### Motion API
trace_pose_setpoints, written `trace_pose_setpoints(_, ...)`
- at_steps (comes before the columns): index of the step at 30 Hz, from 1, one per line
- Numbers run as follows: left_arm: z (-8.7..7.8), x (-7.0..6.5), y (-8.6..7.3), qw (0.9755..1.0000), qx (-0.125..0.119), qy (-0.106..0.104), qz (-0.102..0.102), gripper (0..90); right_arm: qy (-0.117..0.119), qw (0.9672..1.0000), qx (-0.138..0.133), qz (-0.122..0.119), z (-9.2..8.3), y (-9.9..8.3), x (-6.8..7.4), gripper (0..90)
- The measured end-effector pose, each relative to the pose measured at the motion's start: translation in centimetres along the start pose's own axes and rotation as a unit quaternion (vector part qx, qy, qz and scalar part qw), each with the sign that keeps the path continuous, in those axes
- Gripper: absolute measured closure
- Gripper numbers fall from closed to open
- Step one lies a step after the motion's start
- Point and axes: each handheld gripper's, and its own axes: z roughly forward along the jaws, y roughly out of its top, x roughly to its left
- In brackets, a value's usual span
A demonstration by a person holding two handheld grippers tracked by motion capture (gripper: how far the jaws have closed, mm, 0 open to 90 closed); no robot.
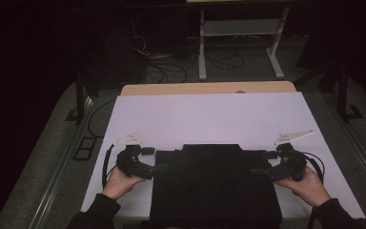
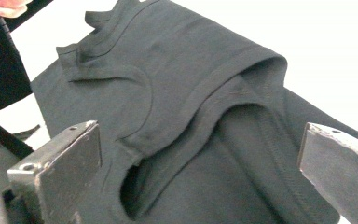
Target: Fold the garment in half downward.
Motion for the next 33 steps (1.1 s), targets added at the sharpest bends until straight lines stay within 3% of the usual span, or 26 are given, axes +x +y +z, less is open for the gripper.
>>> trace_pose_setpoints(6, 0.0, 0.7, 0.6, 0.9999, -0.008, 0.007, -0.001, 0.0, -0.013, 0.9999, -0.01, 0.002, -0.4, 0.5, -1.0, 0.0)
trace_pose_setpoints(17, 0.6, 1.9, 1.4, 0.9998, 0.003, 0.018, 0.003, 0.0, -0.022, 0.9995, -0.023, 0.006, -0.8, 1.1, -2.9, 0.0)
trace_pose_setpoints(24, 0.8, 2.9, 1.5, 0.9998, -0.002, 0.021, -0.003, 0.0, -0.029, 0.9993, -0.022, 0.012, -0.7, 1.2, -3.9, 0.0)
trace_pose_setpoints(33, 1.3, 3.8, 1.2, 0.9997, 0.011, 0.021, -0.005, 0.0, -0.037, 0.999, -0.016, 0.019, -0.4, 1.2, -5.2, 0.0)
